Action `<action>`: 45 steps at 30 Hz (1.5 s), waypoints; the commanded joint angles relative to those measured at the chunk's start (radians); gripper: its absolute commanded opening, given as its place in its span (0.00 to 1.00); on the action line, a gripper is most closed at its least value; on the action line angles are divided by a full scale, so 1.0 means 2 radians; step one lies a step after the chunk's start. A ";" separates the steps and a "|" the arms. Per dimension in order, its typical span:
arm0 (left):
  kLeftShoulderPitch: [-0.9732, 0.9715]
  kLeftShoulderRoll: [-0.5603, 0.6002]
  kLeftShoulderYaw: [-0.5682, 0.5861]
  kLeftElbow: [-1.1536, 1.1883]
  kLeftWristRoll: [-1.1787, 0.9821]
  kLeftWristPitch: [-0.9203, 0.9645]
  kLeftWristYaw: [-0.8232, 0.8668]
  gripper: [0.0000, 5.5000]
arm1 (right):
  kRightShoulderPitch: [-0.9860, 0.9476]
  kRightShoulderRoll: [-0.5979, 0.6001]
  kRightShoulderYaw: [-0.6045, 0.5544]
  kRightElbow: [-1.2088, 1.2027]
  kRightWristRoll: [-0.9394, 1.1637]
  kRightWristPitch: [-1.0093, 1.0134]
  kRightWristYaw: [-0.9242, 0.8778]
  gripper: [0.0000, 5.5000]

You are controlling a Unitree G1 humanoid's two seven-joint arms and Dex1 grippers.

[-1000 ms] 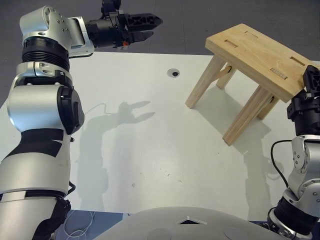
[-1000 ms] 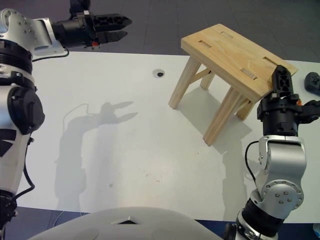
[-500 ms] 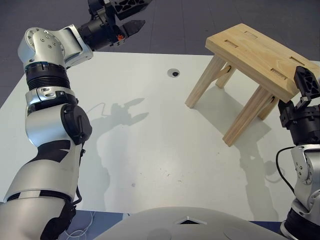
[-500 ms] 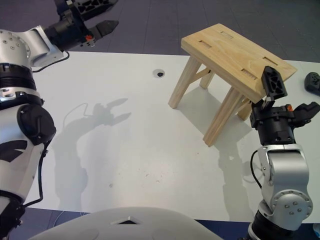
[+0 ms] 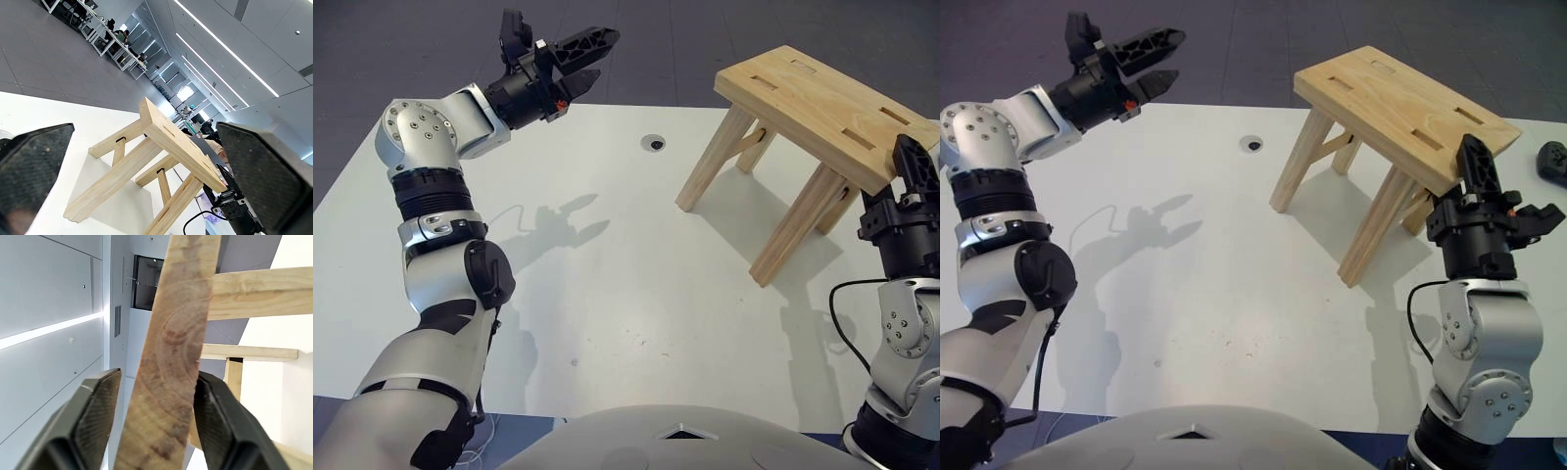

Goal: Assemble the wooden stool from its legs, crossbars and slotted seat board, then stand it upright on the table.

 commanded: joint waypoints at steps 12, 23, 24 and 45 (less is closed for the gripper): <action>0.011 -0.002 -0.025 -0.010 0.004 -0.027 0.020 0.98 | -0.016 0.005 0.052 -0.023 -0.034 -0.029 -0.083 0.25; 0.022 0.007 -0.057 -0.020 0.020 -0.046 0.029 0.98 | -0.032 0.031 0.073 -0.012 -0.190 -0.066 -0.222 0.39; 0.021 0.007 -0.059 -0.019 0.020 -0.047 0.029 0.98 | -0.035 0.032 0.072 -0.011 -0.198 -0.066 -0.227 0.41; 0.021 0.003 -0.005 -0.021 -0.040 -0.020 0.044 0.98 | -0.079 0.007 0.055 -0.017 -0.232 -0.045 -0.152 0.98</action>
